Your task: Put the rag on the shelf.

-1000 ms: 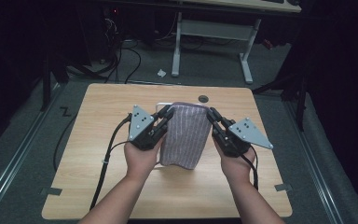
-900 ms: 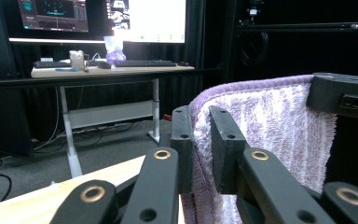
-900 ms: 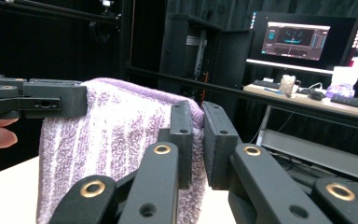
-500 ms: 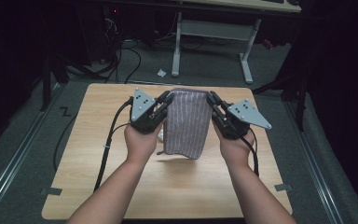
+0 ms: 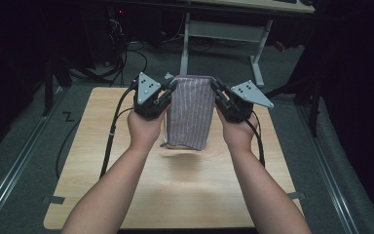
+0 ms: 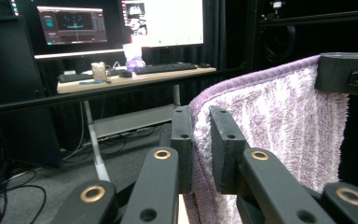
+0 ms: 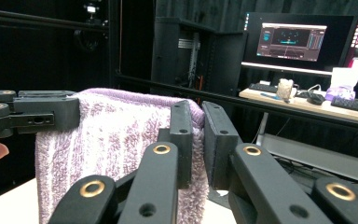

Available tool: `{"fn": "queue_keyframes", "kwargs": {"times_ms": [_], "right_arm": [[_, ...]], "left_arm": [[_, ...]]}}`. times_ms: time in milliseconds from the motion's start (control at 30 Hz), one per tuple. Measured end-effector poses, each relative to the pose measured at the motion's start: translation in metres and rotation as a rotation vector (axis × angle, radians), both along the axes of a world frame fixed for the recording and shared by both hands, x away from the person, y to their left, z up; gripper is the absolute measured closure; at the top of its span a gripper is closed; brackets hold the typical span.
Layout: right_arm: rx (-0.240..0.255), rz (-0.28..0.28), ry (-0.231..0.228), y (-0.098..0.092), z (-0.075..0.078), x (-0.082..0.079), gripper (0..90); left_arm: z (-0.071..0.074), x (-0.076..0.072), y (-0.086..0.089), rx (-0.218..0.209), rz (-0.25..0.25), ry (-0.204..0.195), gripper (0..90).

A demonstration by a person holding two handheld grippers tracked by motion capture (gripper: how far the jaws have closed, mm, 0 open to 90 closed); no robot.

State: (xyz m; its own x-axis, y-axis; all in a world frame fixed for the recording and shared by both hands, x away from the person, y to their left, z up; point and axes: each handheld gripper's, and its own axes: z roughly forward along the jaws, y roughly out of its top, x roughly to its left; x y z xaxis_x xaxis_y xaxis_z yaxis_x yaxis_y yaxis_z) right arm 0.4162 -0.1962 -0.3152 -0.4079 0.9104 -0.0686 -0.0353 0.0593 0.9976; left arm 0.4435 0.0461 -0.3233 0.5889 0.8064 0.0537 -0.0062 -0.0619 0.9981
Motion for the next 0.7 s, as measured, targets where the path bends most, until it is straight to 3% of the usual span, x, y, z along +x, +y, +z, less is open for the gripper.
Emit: {"fn": "queue_keyframes", "kwargs": {"times_ms": [67, 233, 400, 533, 700], "right_arm": [[0.017, 0.006, 0.015, 0.0, 0.001, 0.009, 83.6], [0.018, -0.003, 0.04, 0.001, -0.001, 0.029, 83.6], [-0.001, -0.022, 0.074, 0.003, -0.005, 0.047, 83.6], [-0.045, -0.049, 0.073, 0.002, -0.002, 0.058, 83.5], [-0.062, -0.06, 0.088, 0.001, 0.0, 0.069, 83.4]], "left_arm": [[0.001, 0.008, 0.001, -0.007, 0.001, 0.022, 81.0], [0.001, 0.022, 0.0, 0.013, 0.022, 0.031, 80.9], [0.0, 0.038, 0.0, -0.005, 0.019, 0.074, 80.9], [0.003, 0.047, -0.004, 0.004, 0.023, 0.08, 80.9], [0.002, 0.059, -0.007, 0.007, 0.027, 0.096, 80.6]]}}
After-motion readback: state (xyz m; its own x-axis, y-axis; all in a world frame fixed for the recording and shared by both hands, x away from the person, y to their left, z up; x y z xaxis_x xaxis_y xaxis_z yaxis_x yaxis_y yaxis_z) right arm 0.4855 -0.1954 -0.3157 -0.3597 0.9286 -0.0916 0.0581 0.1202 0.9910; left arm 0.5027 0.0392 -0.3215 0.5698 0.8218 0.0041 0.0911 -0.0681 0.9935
